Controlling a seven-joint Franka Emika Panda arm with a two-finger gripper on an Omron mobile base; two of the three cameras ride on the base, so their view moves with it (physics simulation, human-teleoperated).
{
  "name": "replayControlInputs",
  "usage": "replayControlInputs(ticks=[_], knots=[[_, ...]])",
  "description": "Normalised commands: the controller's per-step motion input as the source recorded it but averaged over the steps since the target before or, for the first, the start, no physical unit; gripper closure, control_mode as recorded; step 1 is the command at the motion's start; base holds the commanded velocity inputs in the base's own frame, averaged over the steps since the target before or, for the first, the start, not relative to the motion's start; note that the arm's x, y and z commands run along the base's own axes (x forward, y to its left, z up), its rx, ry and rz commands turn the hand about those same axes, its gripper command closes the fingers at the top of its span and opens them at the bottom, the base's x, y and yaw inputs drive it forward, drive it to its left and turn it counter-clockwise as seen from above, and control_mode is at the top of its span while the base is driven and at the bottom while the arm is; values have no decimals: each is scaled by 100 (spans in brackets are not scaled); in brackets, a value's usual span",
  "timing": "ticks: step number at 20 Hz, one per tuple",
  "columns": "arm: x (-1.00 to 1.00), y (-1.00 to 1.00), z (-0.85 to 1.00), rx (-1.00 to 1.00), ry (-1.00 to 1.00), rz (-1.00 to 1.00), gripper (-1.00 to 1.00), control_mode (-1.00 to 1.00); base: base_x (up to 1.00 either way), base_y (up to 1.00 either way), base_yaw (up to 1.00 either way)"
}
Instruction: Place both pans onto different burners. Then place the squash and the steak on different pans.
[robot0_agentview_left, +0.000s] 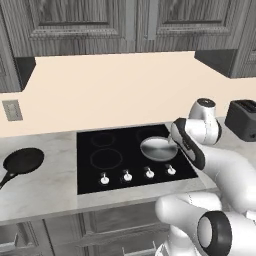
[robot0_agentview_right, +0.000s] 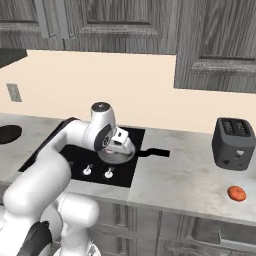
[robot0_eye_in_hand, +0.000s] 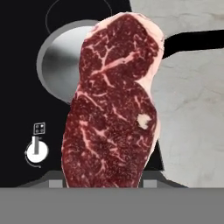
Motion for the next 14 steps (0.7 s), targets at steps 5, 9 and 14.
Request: replayControlInputs(ticks=[5, 9, 14], knots=[[34, 20, -2, 0, 2, 3, 100, -100, 0, 0, 0], [8, 17, -19, 0, 0, 5, 100, -100, 0, 0, 0], [2, 8, -39, 0, 0, 3, 100, -100, 0, 0, 0]])
